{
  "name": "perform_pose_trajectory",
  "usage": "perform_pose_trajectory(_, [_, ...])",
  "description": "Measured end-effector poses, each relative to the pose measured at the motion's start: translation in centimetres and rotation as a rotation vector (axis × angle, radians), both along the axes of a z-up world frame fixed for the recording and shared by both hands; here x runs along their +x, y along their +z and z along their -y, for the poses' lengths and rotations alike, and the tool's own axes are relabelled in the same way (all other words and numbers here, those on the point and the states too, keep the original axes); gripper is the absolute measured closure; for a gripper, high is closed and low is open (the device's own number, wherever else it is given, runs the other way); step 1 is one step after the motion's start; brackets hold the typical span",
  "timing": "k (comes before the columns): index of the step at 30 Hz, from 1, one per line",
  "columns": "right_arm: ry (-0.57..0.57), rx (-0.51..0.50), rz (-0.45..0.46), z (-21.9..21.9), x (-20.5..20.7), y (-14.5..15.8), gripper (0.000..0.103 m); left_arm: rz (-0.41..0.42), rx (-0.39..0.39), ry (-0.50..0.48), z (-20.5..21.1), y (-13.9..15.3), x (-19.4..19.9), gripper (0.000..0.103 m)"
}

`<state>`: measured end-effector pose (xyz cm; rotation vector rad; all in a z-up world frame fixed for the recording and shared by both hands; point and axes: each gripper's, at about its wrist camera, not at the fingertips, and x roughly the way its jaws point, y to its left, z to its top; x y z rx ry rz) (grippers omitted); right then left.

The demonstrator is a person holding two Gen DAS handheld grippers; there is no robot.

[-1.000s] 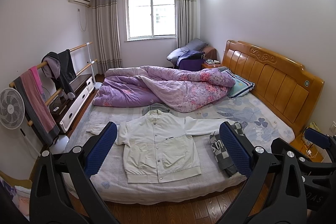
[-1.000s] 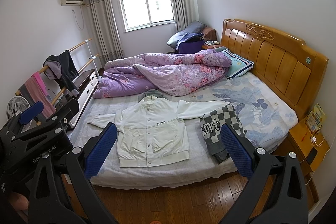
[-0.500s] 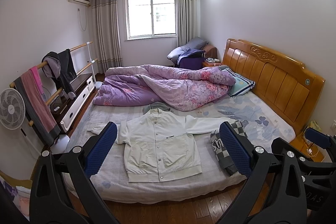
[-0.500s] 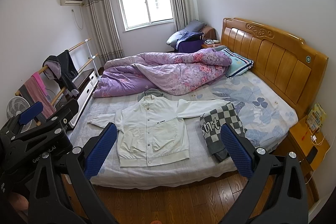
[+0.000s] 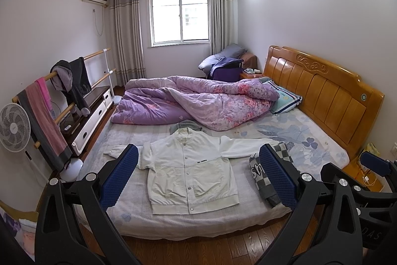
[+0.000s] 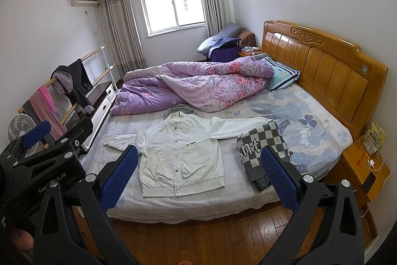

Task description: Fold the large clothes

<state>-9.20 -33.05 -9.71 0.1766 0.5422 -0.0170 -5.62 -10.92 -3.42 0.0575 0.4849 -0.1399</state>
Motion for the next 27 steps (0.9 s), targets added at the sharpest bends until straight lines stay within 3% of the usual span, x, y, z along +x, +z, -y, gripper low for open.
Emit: perform_pose_trajectory(27, [0.002, 0.002, -0.006, -0.5, -0.2, -0.4, 0.008, -0.018, -0.005, 0.006, -2.3, -1.0, -0.9, 0.005])
